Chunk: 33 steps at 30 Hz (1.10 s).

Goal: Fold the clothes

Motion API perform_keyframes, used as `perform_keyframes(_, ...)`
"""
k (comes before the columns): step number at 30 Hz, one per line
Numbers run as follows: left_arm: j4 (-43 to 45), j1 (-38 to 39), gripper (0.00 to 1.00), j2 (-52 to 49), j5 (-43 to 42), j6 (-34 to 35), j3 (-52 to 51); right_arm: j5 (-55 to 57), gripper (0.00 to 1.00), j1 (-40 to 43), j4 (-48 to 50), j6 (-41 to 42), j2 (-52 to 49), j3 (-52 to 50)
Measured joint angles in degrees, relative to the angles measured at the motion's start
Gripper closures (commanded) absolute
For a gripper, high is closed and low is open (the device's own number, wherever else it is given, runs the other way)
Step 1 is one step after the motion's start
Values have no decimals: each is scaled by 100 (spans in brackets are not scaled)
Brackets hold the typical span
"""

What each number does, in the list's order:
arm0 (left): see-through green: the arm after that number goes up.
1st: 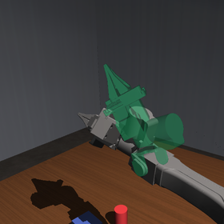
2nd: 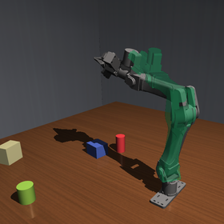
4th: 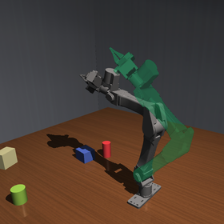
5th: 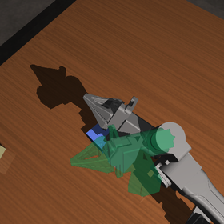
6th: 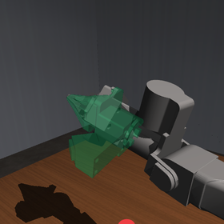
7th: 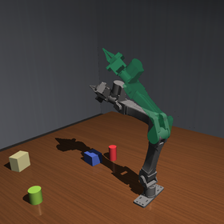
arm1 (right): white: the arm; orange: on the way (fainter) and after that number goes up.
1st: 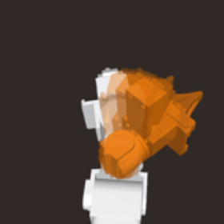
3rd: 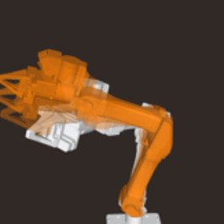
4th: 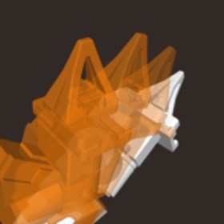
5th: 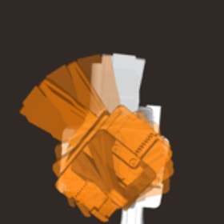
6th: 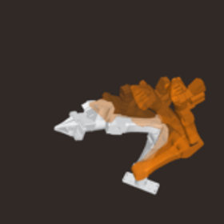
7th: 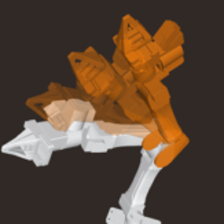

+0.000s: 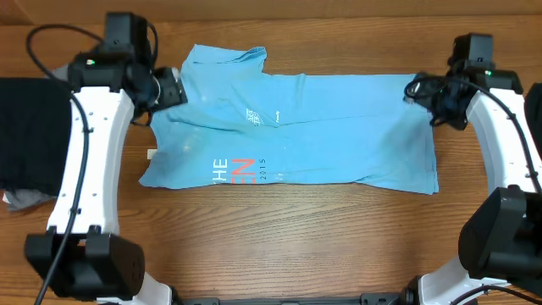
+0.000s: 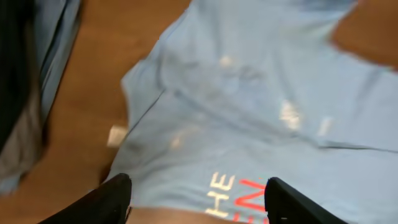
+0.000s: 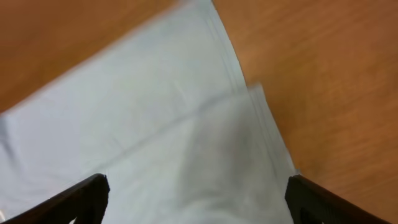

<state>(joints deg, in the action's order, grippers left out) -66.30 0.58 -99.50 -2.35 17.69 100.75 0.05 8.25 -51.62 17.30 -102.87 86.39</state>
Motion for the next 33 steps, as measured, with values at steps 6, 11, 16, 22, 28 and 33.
perform_keyframes(6,258,0,1,-111,-501,-472,22,-7,0,0,323,-59,0,7)
perform_keyframes(11,577,0,0,-387,-643,-542,22,-4,0,0,323,-74,0,7)
perform_keyframes(16,1123,2,1,-765,-713,-269,22,-7,0,0,323,-85,0,7)
perform_keyframes(22,2041,2,2,-1054,-822,-133,22,-4,0,0,319,-83,0,7)
perform_keyframes(28,3018,2,7,-1421,-1012,-107,22,-7,0,0,319,-83,0,7)
perform_keyframes(33,4000,2,9,-2243,-1161,81,24,-4,0,0,319,-81,0,7)
